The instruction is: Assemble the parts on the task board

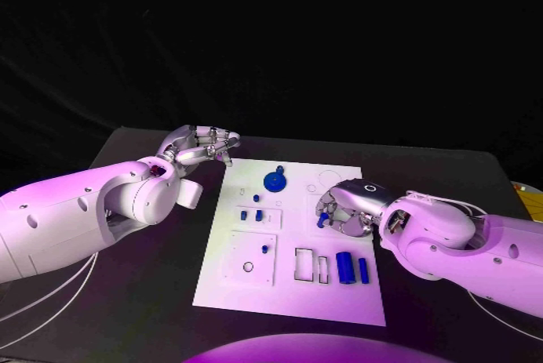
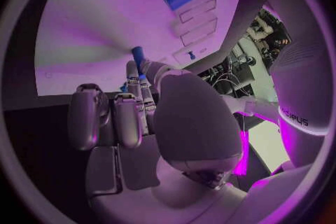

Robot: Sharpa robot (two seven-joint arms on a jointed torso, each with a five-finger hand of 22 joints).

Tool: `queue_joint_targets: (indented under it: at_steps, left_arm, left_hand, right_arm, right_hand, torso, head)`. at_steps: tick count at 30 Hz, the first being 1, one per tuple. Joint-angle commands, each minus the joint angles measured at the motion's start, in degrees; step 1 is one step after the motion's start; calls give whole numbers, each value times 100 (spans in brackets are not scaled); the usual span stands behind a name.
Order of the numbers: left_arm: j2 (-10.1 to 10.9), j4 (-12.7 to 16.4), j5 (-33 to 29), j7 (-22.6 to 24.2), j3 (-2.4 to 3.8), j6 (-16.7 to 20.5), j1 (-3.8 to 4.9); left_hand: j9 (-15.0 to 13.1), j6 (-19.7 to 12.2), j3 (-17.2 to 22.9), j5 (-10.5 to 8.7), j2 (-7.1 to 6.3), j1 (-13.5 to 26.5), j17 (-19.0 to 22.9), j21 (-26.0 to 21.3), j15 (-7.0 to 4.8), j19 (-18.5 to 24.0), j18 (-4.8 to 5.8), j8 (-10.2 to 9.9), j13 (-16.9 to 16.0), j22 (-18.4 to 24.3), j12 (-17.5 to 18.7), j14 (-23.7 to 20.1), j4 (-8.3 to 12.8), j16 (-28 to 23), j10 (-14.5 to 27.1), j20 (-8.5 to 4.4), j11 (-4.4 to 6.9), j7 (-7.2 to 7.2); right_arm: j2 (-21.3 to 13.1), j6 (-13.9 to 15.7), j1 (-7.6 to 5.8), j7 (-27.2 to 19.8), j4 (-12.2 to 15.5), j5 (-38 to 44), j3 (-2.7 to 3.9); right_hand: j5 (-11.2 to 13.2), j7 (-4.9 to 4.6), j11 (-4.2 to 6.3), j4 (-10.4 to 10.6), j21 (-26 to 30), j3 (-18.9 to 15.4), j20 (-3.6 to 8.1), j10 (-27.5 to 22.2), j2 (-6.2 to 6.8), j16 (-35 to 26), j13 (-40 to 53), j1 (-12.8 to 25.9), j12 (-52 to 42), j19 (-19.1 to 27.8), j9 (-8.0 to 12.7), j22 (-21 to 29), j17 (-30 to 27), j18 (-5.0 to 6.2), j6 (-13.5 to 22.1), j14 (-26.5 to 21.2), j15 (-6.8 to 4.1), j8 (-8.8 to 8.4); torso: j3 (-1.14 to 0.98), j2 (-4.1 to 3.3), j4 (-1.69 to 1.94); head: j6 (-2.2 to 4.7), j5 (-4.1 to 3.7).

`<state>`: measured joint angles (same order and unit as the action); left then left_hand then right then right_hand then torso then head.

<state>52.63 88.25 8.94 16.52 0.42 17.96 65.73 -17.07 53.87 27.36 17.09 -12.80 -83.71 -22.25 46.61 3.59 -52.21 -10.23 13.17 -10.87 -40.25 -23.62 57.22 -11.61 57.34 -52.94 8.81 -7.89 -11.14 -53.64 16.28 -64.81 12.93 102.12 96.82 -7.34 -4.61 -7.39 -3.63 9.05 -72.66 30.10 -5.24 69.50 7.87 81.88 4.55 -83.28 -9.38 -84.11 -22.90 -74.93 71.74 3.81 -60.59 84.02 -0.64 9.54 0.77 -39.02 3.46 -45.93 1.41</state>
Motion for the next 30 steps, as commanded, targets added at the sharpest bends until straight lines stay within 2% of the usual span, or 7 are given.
queue_joint_targets:
  at_steps: [1, 4, 11, 18, 22, 26, 30]
  left_arm:
    - [-12, -4, -24, 15, 4, -91, 3]
    - [-16, -15, -24, 13, 3, -92, 3]
    - [-36, -43, -24, 10, 1, -96, 1]
    - [-61, -56, -24, 7, 0, -108, -2]
    - [-80, -58, -24, 4, -1, -121, -5]
    - [-100, -60, -24, 3, -2, -128, -6]
    - [-114, -59, -24, -1, -2, -134, -7]
  left_hand:
    - [-5, -50, -12, 21, 6, -24, 5, -22, 3, 14, -18, 18, 10, -3, -23, -35, 12, -20, 32, 11, 12, -2]
    - [-6, -54, -11, 22, 7, -27, 5, -23, 3, 16, -19, 21, 10, -4, -27, -38, 15, -20, 38, 12, 12, -2]
    - [-7, -56, -12, 22, 6, -28, 5, -23, 4, 17, -19, 23, 11, -4, -28, -39, 16, -21, 41, 12, 11, -2]
    - [-7, -60, -13, 22, 5, -27, 5, -24, 4, 18, -20, 24, 12, -4, -28, -41, 16, -21, 50, 13, 9, -4]
    - [-7, -60, -13, 22, 5, -27, 5, -24, 4, 18, -20, 24, 12, -4, -28, -41, 16, -21, 50, 13, 9, -4]
    - [-7, -60, -13, 22, 5, -27, 5, -24, 4, 18, -20, 24, 12, -4, -28, -41, 16, -21, 50, 13, 9, -4]
    - [-7, -60, -13, 22, 5, -27, 5, -24, 4, 18, -20, 24, 12, -4, -28, -41, 16, -21, 50, 13, 9, -4]
  right_arm:
    - [-43, 216, -9, 50, 120, 0, 8]
    - [-102, 264, -41, 46, 258, -70, 17]
    - [-172, 367, -224, 13, 674, -197, 33]
    - [117, 447, -274, -73, 831, -269, 33]
    - [434, 490, -212, -141, 797, -203, 21]
    - [739, 504, -77, -204, 721, -136, 7]
    - [976, 490, 56, -252, 626, -100, -10]
  right_hand:
    - [9, 23, 9, -32, -44, 68, 41, 46, -34, 24, 6, -13, 44, -114, -207, -954, 4, -63, -77, 254, -29, 177]
    - [6, 22, 7, -50, -54, 88, 41, 52, -21, 26, 6, -3, 57, -117, -218, -960, 6, -65, -76, 254, -28, 186]
    - [2, 16, 0, -76, -61, 122, 39, 60, 16, 26, 4, 43, 92, -118, -241, -967, 3, -67, -72, 254, -23, 204]
    - [7, 16, -1, -86, -59, 136, 38, 74, 37, 27, 4, 81, 109, -117, -256, -969, -1, -67, -74, 253, -22, 218]
    - [7, 16, -1, -87, -53, 137, 38, 74, 39, 26, 4, 84, 110, -115, -257, -968, -4, -66, -74, 253, -21, 218]
    - [6, 15, -1, -90, -49, 141, 38, 74, 42, 24, 4, 88, 115, -114, -259, -967, -8, -65, -73, 252, -21, 220]
    - [4, 15, -1, -94, -33, 145, 38, 74, 44, 23, 4, 90, 118, -109, -261, -962, -12, -62, -72, 251, -21, 221]
  torso:
    - [0, 6, -1]
    - [4, 6, 1]
    - [5, 5, 5]
    - [-2, 1, 0]
    - [0, 0, 4]
    - [7, -1, 7]
    - [4, -8, 11]
  head:
    - [5, 6]
    - [14, 12]
    - [32, 24]
    - [34, 58]
    - [24, 71]
    - [20, 96]
    - [-2, 136]
